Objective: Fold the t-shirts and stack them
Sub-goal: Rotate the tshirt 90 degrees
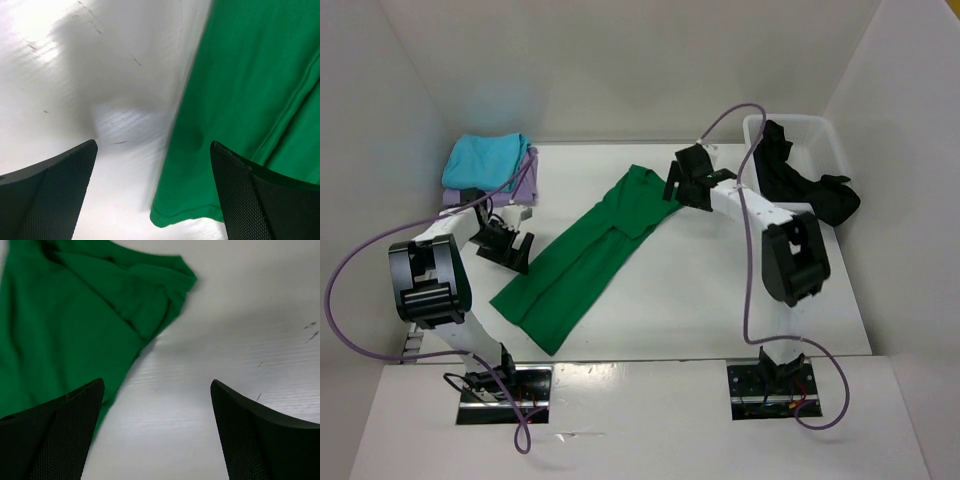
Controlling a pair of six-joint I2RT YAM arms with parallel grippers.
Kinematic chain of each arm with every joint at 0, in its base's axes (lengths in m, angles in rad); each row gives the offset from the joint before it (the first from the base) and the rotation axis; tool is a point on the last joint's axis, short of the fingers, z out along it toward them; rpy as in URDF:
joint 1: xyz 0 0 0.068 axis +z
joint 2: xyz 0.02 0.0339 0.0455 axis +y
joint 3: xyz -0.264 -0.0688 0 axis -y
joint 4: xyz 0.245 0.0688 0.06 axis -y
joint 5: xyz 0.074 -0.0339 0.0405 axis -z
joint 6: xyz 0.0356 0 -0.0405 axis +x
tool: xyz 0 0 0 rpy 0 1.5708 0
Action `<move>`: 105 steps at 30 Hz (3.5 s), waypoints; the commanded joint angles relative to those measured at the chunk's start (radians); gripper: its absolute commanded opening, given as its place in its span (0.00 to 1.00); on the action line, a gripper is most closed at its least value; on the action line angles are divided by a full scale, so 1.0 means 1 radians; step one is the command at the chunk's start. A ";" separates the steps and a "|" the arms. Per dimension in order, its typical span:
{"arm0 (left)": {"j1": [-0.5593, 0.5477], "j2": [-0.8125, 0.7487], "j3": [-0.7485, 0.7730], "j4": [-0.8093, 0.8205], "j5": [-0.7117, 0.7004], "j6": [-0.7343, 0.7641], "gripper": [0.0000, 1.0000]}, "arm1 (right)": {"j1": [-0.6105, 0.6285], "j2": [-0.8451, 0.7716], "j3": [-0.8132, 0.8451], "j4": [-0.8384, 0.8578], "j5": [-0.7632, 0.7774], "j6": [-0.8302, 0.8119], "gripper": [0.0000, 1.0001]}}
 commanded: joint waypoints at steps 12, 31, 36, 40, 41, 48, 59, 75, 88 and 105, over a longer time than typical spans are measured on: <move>-0.022 0.005 0.003 0.035 -0.028 -0.035 1.00 | -0.094 0.347 0.138 0.094 -0.135 0.106 0.81; -0.074 0.014 0.042 -0.012 -0.073 -0.035 1.00 | -0.085 0.942 1.628 -0.423 -0.031 -0.154 0.86; -0.142 0.023 0.039 -0.031 -0.047 -0.035 1.00 | -0.054 0.646 1.290 -0.446 0.047 -0.294 1.00; -0.203 -0.007 -0.027 -0.012 -0.070 -0.047 1.00 | 0.024 0.229 0.688 -0.333 0.106 -0.280 1.00; -0.214 -0.035 -0.049 0.001 -0.090 -0.059 1.00 | 0.048 0.049 0.574 -0.258 0.121 -0.265 1.00; -0.223 -0.181 -0.175 0.034 -0.180 -0.050 1.00 | 0.447 -0.314 -0.088 -0.197 0.106 0.135 1.00; -0.214 -0.488 -0.222 0.031 -0.193 -0.070 1.00 | 0.820 -0.092 -0.280 -0.018 -0.061 0.551 0.74; -0.214 -0.566 -0.241 0.040 -0.183 -0.070 1.00 | 0.819 0.045 -0.245 -0.015 0.011 0.669 0.56; -0.214 -0.566 -0.250 0.040 -0.174 -0.070 1.00 | 0.818 -0.102 -0.339 0.008 0.072 0.772 0.55; -0.214 -0.575 -0.250 0.040 -0.156 -0.061 1.00 | 0.811 -0.009 -0.283 -0.078 0.091 0.769 0.56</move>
